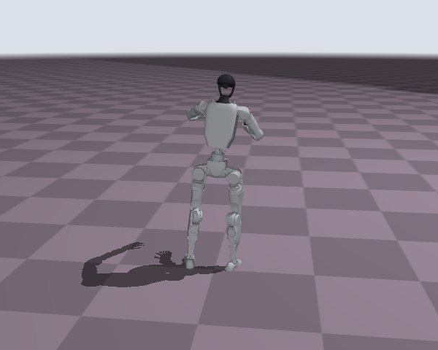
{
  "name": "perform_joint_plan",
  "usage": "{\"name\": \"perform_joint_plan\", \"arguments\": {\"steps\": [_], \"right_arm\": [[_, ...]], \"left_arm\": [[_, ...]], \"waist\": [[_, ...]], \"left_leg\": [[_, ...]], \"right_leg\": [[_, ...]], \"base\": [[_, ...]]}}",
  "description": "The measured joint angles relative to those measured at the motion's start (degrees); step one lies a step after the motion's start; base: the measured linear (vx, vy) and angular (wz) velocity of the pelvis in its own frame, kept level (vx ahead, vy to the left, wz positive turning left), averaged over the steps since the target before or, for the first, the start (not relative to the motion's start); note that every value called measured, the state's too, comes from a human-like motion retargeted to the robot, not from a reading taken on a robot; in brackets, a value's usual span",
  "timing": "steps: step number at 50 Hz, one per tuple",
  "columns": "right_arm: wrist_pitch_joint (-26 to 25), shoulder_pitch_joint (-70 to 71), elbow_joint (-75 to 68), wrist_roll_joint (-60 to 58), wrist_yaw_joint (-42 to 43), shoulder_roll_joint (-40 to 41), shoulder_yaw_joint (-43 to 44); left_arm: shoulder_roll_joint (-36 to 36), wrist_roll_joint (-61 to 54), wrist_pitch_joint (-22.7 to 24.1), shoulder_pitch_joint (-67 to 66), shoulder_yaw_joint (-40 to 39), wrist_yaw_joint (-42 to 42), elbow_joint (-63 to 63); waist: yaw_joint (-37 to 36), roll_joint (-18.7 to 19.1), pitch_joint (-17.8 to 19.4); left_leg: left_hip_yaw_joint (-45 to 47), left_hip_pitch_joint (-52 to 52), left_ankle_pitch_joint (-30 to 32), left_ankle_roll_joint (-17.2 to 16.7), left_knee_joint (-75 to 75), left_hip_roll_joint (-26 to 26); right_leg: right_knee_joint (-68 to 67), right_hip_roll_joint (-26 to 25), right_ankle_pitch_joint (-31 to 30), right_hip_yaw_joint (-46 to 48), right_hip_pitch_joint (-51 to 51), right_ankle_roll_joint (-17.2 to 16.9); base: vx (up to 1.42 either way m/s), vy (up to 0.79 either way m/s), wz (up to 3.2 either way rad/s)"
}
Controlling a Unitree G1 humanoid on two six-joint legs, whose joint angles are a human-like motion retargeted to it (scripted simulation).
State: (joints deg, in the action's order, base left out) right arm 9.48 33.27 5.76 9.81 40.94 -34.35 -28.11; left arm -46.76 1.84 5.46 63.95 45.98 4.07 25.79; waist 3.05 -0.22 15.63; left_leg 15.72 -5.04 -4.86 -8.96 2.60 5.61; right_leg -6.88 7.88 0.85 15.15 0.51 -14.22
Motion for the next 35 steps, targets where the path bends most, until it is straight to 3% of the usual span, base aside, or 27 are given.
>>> {"name": "perform_joint_plan", "arguments": {"steps": [7,12,15,19,23,27,30,35], "right_arm": [[-6.2,34.8,-39.6,-0.8,2.9,10.2,-8.3],[-5.3,40.3,-53.2,11.1,-1.6,15.1,-6.4],[-4.0,33.1,-45.2,10.8,-1.1,13.2,-6.3],[-2.6,13.3,-22.3,4.3,-0.8,5.9,-5.5],[-0.3,-8.7,-4.1,1.9,-5.8,-0.5,-0.7],[1.7,-22.8,3.6,1.5,-9.6,-2.5,4.2],[2.5,-23.6,4.7,0.6,-9.5,-2.2,5.3],[2.3,-8.3,-2.8,2.8,-7.1,-0.4,0.7]], "left_arm": [[4.1,-0.7,0.8,3.7,4.2,-0.5,11.9],[6.4,-2.8,0.2,6.0,5.9,-0.3,17.6],[6.2,-3.3,-0.4,6.4,5.2,0.4,17.7],[4.9,-2.8,-1.0,5.8,2.6,1.7,14.3],[2.1,-2.4,-0.6,4.4,0.2,2.1,9.0],[-0.2,-2.0,0.7,2.2,-1.3,2.3,4.7],[-0.2,-1.5,1.4,0.7,-1.6,2.0,3.9],[2.4,-0.3,1.5,1.2,0.4,0.7,7.4]], "waist": [[-2.7,1.9,-1.5],[-2.7,2.1,-1.5],[-1.5,1.6,-0.9],[0.9,0.8,0.3],[3.5,0.3,1.3],[5.0,0.4,1.1],[4.6,1.0,0.4],[1.8,3.2,-0.8]], "left_leg": [[4.1,0.1,-0.4,-1.1,0.7,1.8],[4.7,0.1,-0.6,-1.4,1.0,2.4],[3.8,0.0,-0.8,-0.9,1.3,2.0],[1.7,-0.2,-0.9,0.0,1.3,0.8],[-0.2,0.0,-0.8,0.0,1.0,0.1],[-0.8,0.1,-0.6,-0.4,0.7,0.1],[-0.4,0.0,-0.8,-0.2,0.9,0.1],[1.4,-0.3,-1.5,0.1,2.1,0.5]], "right_leg": [[3.7,-2.7,-2.8,-3.4,-0.4,-0.8],[4.7,-3.4,-3.4,-3.9,-0.2,-0.8],[4.4,-2.8,-2.9,-3.2,0.4,-0.8],[2.7,-1.2,-1.5,-1.6,1.0,-0.8],[0.5,-0.1,0.1,0.1,0.8,-0.8],[-1.2,0.1,1.0,0.8,0.1,-0.8],[-1.7,0.2,1.2,0.4,-0.2,-0.8],[-0.5,-0.3,0.3,-1.5,0.1,-0.8]], "base": [[-0.04,-0.04,-0.51],[-0.01,-0.02,-0.10],[0.02,0.03,0.19],[0.04,0.06,0.44],[0.04,0.03,0.41],[0.01,0.00,0.12],[0.00,0.00,-0.08],[-0.02,0.01,-0.34]]}}
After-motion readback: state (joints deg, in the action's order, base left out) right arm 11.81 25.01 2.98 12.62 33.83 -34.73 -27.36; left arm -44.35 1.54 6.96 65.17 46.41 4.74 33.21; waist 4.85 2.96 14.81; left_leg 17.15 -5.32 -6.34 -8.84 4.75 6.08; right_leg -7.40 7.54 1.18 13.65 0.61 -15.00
